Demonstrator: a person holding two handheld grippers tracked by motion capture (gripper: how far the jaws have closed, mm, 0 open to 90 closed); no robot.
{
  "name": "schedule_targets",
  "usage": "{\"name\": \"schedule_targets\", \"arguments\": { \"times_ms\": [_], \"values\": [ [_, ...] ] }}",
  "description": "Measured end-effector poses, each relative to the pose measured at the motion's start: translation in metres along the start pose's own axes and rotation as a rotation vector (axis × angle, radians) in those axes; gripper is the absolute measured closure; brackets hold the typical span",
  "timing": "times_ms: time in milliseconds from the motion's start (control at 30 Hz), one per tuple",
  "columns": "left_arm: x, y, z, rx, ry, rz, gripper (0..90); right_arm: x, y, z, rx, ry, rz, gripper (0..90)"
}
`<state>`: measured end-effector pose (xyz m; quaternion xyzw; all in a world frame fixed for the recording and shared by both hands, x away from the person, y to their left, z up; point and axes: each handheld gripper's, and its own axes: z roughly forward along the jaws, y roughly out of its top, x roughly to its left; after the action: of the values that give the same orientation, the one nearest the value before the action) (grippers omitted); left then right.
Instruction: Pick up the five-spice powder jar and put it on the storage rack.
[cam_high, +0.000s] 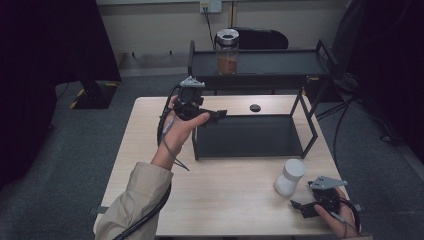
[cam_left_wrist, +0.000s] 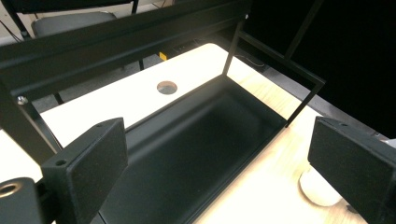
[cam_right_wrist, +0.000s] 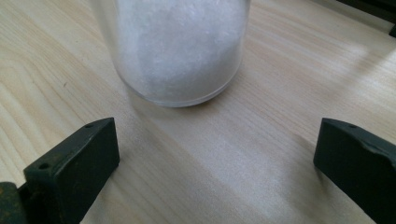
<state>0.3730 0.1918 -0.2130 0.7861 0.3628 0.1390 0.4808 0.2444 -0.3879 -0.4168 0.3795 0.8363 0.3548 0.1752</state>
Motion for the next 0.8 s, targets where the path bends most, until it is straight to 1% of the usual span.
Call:
{"name": "schedule_targets", "arguments": {
  "times_ms": [100, 167, 400, 567, 600, 700, 767, 800],
  "values": [
    [0.003, -0.008, 0.0, 0.001, -0.006, -0.005, 1.9, 0.0, 0.0, 0.0, 0.0, 0.0, 0.0, 0.0],
    [0.005, -0.017, -0.001, -0.002, -0.012, -0.003, 0.7, 0.0, 0.0, 0.0, 0.0, 0.0, 0.0, 0.0],
    [0.01, -0.036, -0.003, 0.001, -0.016, -0.016, 0.7, 0.0, 0.0, 0.0, 0.0, 0.0, 0.0, 0.0],
    [0.011, -0.049, -0.003, 0.013, -0.001, -0.035, 0.8, 0.0, 0.0, 0.0, 0.0, -0.001, 0.0, 0.0],
    [0.012, -0.051, -0.003, 0.015, -0.004, -0.035, 0.8, 0.0, 0.0, 0.0, 0.0, -0.001, 0.0, 0.0],
    [0.011, -0.057, -0.003, 0.023, 0.006, -0.024, 0.9, 0.0, 0.0, 0.0, 0.0, -0.001, 0.0, 0.0],
    [0.011, -0.062, -0.004, 0.023, 0.001, -0.027, 0.9, 0.0, 0.0, 0.0, 0.0, -0.001, 0.0, 0.0],
    [0.011, -0.062, -0.004, 0.023, 0.001, -0.027, 0.9, 0.0, 0.0, 0.0, 0.0, -0.001, 0.0, 0.0]
  ]
}}
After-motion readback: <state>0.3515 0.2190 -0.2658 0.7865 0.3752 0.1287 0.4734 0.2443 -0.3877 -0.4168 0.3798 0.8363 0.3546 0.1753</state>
